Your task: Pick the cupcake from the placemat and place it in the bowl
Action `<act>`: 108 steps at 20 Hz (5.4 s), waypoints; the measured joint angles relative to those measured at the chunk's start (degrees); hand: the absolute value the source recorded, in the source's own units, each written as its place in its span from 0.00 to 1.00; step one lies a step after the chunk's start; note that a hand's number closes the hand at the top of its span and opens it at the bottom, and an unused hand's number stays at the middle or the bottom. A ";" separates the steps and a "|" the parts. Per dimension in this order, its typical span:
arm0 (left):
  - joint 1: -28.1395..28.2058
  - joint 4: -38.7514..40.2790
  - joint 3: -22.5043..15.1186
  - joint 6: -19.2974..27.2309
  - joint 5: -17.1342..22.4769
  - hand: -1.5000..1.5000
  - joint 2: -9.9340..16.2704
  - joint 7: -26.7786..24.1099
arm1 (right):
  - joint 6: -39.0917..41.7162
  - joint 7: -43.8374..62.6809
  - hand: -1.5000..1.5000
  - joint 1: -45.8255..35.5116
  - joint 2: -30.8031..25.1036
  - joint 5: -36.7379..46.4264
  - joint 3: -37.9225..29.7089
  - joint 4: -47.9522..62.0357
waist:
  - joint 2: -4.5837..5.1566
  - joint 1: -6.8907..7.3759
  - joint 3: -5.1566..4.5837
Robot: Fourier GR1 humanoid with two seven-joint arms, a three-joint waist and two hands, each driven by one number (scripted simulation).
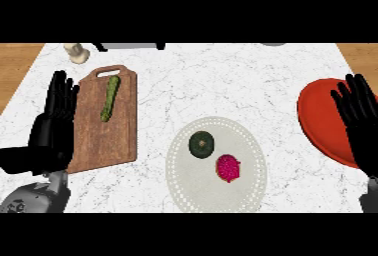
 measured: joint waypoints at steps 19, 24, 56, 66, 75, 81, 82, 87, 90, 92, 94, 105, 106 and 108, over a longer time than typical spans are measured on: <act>0.97 5.54 -6.79 -6.31 0.56 0.50 -1.42 4.44 | -54.41 -2.93 0.00 13.27 21.01 49.38 28.89 3.02 | 0.65 -0.82 -2.14; 0.51 6.43 -6.51 -7.16 0.68 0.50 -1.39 4.28 | -59.57 4.92 0.00 18.69 22.56 61.64 32.19 2.96 | 0.80 -0.72 -2.30; 0.08 8.64 -4.87 -10.36 -1.49 0.50 -4.54 2.97 | -35.34 62.38 0.00 10.79 23.07 92.00 42.79 -5.99 | 0.77 0.53 -1.92; -0.91 10.10 -2.42 -12.66 -1.17 0.50 -4.61 2.85 | -41.73 61.41 0.00 10.65 23.07 90.46 45.27 -3.99 | 0.84 0.47 -1.91; -0.88 9.29 -2.98 -12.08 -3.11 0.50 -6.48 3.92 | -49.52 58.77 0.00 7.92 23.19 82.47 42.85 3.22 | 0.86 0.62 -1.88; -1.02 10.22 -1.27 -13.88 -3.30 0.50 -6.81 3.12 | -53.29 59.25 0.00 6.54 23.25 80.02 43.27 8.33 | 0.84 0.59 -1.89; -0.75 10.01 -1.22 -13.82 -3.59 0.50 -7.02 3.14 | -53.21 60.11 0.00 5.98 23.26 80.38 42.82 8.91 | 0.83 0.59 -1.89; -0.43 9.27 -1.52 -13.69 -4.85 0.50 -7.94 3.98 | -53.80 60.62 0.00 5.40 23.28 80.31 40.73 14.40 | 0.82 0.60 -1.90; 0.11 8.73 -1.54 -13.55 -5.85 0.50 -8.56 4.14 | -53.15 60.98 0.00 4.67 23.33 79.25 39.79 15.97 | 0.82 0.60 -1.89; 0.47 8.56 -0.82 -14.50 -5.71 0.50 -8.36 3.65 | -54.03 60.15 0.00 3.26 23.35 76.69 39.80 18.14 | 0.83 0.66 -1.90; 0.69 8.55 -0.48 -15.03 -6.05 0.50 -8.59 3.77 | -55.21 58.61 1.00 2.46 23.36 73.71 40.27 20.16 | 0.84 0.68 -1.89; 1.58 7.05 -0.31 -14.85 -7.97 0.50 -10.31 4.63 | -51.89 54.15 1.00 -5.48 22.71 67.90 44.17 27.38 | 0.56 0.71 -2.19; 2.03 6.61 -0.27 -14.95 -8.31 0.50 -10.41 4.66 | -52.11 53.51 1.00 -5.25 22.71 67.59 44.38 27.29 | 0.53 0.67 -2.21; 1.60 6.30 -0.31 -14.90 -8.77 0.50 -10.98 5.65 | -52.47 53.33 1.00 -7.50 22.81 66.37 45.42 28.70 | 0.61 0.72 -2.14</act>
